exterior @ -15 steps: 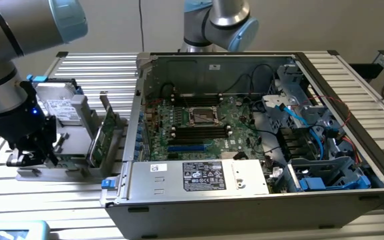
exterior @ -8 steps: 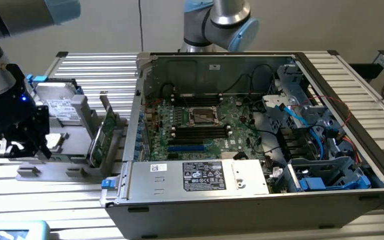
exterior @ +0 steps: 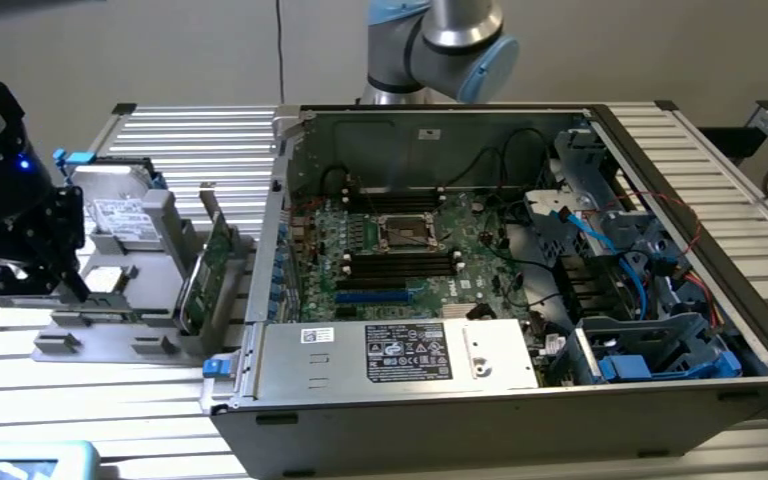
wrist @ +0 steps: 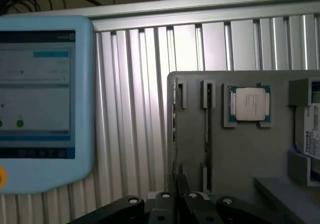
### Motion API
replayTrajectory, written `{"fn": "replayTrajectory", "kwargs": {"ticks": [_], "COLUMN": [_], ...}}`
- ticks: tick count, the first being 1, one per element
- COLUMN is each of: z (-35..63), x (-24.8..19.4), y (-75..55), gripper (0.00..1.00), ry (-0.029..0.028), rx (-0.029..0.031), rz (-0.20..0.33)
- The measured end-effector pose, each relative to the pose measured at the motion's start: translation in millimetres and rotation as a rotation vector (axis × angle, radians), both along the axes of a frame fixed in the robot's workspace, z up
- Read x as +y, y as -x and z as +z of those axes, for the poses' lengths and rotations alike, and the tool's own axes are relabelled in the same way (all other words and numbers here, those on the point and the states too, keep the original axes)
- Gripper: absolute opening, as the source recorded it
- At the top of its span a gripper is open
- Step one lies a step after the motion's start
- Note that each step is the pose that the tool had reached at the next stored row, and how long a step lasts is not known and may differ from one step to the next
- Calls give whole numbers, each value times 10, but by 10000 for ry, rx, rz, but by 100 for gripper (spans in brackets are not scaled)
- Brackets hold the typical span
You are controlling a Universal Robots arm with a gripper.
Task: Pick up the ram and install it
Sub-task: 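Pick up the ram and move it above insertion slot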
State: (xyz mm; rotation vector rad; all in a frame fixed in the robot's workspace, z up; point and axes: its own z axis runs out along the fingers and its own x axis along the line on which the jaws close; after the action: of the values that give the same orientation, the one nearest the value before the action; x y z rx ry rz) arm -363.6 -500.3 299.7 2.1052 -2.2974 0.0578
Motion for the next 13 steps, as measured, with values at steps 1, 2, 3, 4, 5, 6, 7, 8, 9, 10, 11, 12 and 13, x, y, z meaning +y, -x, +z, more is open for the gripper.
{"fn": "replayTrajectory", "kwargs": {"ticks": [1, 2, 3, 4, 5, 6, 7, 8, 9, 10, 11, 12, 13], "z": [44, 90, 136, 181, 228, 274, 318, 364, 407, 455, 499, 544, 588], "x": [-15, -30, -45, -59, -73, -88, -102, -116, -128, -141, -152, -162, -172], "y": [-33, -71, -108, -143, -179, -216, -251, -287, -320, -356, -389, -422, -456], "gripper": [13, 13, 13, 13, 13, 13, 13, 13, 13, 13, 13, 13, 13], "ry": [-1, -3, -5, -6, -8, -10, -12, -16, -19, -22, -28, -33, -37], "rx": [1, 3, 4, 6, 8, 9, 11, 11, 12, 14, 15, 15, 17], "rz": [0, 1, 1, 0, 0, 1, 1, 1, 0, 0, 1, 0, 1]}}
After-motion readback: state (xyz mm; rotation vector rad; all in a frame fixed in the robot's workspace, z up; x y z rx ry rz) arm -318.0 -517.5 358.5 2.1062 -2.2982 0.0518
